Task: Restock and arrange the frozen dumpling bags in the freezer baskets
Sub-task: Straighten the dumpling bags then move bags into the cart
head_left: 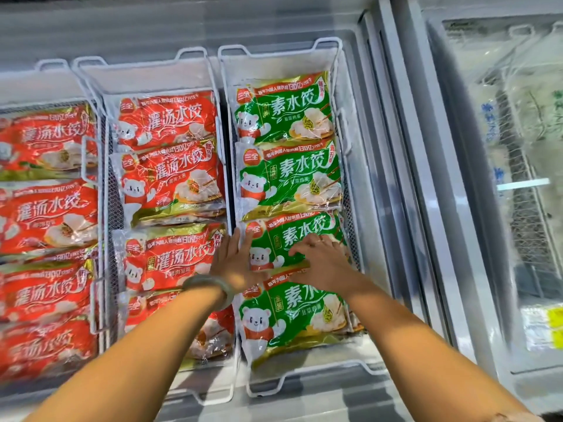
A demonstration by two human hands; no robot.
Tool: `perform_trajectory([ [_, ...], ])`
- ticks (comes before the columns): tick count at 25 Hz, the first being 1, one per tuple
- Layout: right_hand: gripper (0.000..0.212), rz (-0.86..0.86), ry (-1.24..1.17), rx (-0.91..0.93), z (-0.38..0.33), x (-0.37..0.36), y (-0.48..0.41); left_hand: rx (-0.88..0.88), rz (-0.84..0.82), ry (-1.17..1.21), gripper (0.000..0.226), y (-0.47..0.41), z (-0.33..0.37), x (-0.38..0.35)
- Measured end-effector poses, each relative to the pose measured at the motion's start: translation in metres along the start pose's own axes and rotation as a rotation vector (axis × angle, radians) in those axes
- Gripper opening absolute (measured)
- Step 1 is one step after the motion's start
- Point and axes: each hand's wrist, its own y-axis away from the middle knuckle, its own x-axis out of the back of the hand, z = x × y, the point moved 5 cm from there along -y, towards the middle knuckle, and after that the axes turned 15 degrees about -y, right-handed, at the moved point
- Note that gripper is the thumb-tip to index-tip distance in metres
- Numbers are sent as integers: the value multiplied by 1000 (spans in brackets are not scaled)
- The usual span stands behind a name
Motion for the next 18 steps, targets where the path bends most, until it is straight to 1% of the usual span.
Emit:
perform_trajectory([
  [3, 52, -35, -55, 46, -5, -18, 12, -6, 150, -134, 97, 20, -2, -15],
  [5, 56, -98, -92, 12, 1, -29, 22, 36, 244, -242, 90, 31, 0, -24],
  [6, 61, -128, -80, 3, 4, -33, 26, 61, 266, -255, 87, 34, 2, -27],
  [8, 71, -133, -9, 6, 8, -39, 34, 78, 265, -193, 83, 39, 7, -36],
  [11, 71, -71, 119, -8, 16, -42, 46, 10, 219, -181, 87, 43, 21, -56],
  [13, 70, -27, 188, -59, 25, -43, 54, -33, 164, -246, 95, 46, 29, -69],
  [15, 76, 2, 258, -104, 31, -47, 59, -57, 192, -359, 105, 46, 31, -71],
  [16, 79, -4, 278, -118, 32, -52, 62, -56, 202, -420, 110, 45, 29, -70],
  [18, 87, -47, 256, -132, 32, -67, 66, -45, 169, -504, 118, 45, 22, -67],
])
